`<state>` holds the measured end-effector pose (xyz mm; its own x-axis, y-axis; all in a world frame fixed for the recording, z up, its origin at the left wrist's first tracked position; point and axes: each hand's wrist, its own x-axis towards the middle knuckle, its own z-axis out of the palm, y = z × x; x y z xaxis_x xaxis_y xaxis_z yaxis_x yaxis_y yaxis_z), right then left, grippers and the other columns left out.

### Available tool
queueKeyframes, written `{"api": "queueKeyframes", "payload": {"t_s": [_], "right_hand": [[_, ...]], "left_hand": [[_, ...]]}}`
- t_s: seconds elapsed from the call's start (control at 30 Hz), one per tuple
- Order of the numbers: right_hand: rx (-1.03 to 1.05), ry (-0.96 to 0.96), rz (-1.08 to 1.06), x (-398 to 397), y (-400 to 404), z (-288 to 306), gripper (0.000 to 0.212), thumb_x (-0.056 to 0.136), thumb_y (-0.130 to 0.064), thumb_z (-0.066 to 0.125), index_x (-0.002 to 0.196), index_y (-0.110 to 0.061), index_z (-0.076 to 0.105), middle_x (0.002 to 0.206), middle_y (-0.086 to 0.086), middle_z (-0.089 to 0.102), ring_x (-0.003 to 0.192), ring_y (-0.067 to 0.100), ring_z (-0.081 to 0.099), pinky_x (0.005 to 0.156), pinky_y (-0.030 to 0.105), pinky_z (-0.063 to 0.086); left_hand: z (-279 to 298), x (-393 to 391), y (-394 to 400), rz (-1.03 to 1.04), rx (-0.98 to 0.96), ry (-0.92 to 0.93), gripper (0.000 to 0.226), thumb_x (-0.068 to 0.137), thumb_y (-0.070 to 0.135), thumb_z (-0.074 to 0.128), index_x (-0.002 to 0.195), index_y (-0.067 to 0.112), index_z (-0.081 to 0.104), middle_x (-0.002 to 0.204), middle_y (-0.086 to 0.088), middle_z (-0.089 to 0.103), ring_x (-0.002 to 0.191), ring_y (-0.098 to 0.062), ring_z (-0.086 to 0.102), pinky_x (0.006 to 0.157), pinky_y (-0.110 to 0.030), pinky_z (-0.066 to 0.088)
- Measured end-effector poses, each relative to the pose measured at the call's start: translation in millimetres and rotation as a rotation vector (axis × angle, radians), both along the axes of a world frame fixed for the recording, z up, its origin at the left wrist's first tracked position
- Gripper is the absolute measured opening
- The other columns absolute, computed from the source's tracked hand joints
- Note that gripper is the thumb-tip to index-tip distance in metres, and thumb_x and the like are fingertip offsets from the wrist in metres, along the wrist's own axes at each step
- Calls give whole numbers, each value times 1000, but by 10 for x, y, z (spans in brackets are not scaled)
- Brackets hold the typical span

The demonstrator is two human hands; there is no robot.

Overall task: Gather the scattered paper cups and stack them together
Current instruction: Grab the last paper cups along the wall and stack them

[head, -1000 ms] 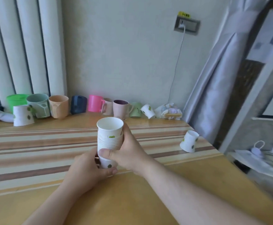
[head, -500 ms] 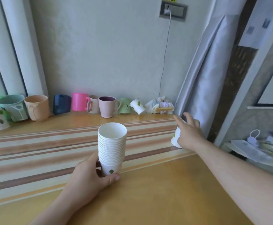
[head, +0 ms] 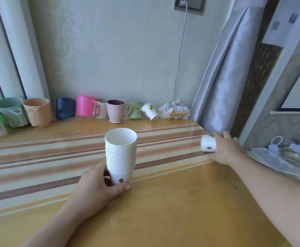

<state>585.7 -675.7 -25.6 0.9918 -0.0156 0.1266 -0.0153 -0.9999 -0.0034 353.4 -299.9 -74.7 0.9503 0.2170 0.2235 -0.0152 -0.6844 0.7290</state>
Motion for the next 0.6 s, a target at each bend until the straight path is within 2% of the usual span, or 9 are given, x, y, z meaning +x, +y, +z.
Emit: {"api": "queueKeyframes", "payload": {"t_s": [0.07,0.17,0.33,0.37,0.47,0.53,0.6], "right_hand": [[80,68,-28,-35,-101,-76,82,79,-55,75,147,-28,40,140,1,46,122,38,48,92,47,52],[149,79,-94,-98,-151,-160,79,73,-63,69,139,-23,51,130,4,55,121,38,55,96,50,54],[300,7,-129,-177,-30,-135,73,72,-57,83,130,-19,63,112,4,61,107,35,62,91,47,57],[434,-14,-114,-235,91,-78,69,72,-51,86,131,-21,64,114,4,66,106,33,64,90,45,57],[1063,-14,12,-434,671,166,51,80,-26,88,125,-25,66,117,0,74,105,25,68,85,36,52],[1393,84,159,-583,1129,367,40,85,-17,84,118,-29,66,110,-7,76,104,20,70,88,36,51],[1608,210,324,-788,1546,591,31,91,-14,79,116,-29,66,109,-10,77,103,18,70,92,39,53]], "left_hand": [[5,-1,-2,-5,12,3,48,71,56,94,104,46,60,100,25,75,98,16,63,69,-6,48],[5,-17,-6,-9,12,10,48,72,54,94,102,48,57,100,26,74,99,20,61,70,-3,47],[-16,-28,6,-17,-4,19,48,73,52,95,106,46,61,99,25,75,99,18,63,69,-7,47],[-18,-28,6,-15,-11,19,48,72,51,96,105,45,61,98,24,76,98,16,64,70,-8,47],[-25,-27,18,46,-44,-17,48,69,48,98,106,42,67,96,20,77,92,1,70,74,-18,52],[-6,-29,39,121,-55,-38,49,70,47,97,108,41,66,97,19,74,92,-1,68,73,-22,51],[7,-26,82,192,-57,-38,49,71,48,96,108,39,65,98,19,73,92,2,64,70,-22,48]]}}
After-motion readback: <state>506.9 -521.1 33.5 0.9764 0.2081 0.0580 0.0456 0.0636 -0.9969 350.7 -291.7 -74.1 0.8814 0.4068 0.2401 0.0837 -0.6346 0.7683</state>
